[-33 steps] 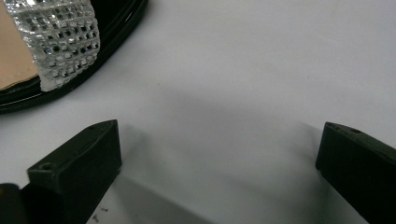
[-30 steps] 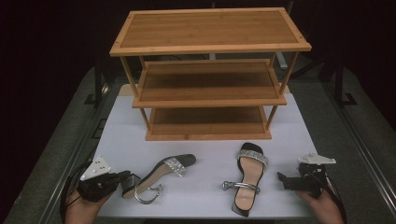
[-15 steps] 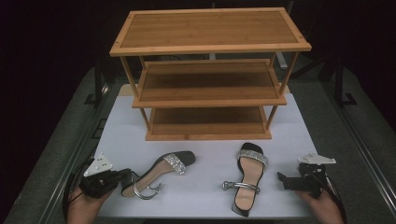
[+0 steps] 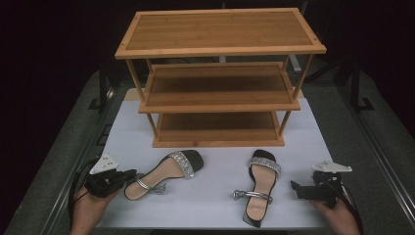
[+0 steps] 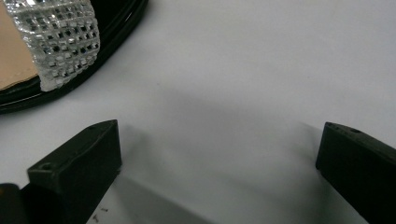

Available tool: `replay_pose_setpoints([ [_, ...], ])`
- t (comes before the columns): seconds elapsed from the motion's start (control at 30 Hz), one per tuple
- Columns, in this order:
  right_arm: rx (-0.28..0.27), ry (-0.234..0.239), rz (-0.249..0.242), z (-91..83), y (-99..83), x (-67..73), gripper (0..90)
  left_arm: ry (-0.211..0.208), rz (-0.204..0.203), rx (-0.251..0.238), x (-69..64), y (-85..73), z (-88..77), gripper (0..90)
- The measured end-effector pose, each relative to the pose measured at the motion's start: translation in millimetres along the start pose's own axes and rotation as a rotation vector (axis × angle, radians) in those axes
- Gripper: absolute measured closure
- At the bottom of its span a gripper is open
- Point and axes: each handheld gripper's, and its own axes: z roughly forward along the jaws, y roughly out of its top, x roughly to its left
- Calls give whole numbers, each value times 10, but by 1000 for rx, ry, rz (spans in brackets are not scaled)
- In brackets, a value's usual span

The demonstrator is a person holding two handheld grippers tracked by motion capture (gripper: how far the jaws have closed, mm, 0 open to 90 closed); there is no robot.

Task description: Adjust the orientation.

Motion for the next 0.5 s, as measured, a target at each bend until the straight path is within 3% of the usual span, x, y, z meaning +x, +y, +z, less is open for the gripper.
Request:
replay_pose_setpoints([
  [0.5,0,0,0,0,0,0,0,12,14,17,115,14,113,900],
])
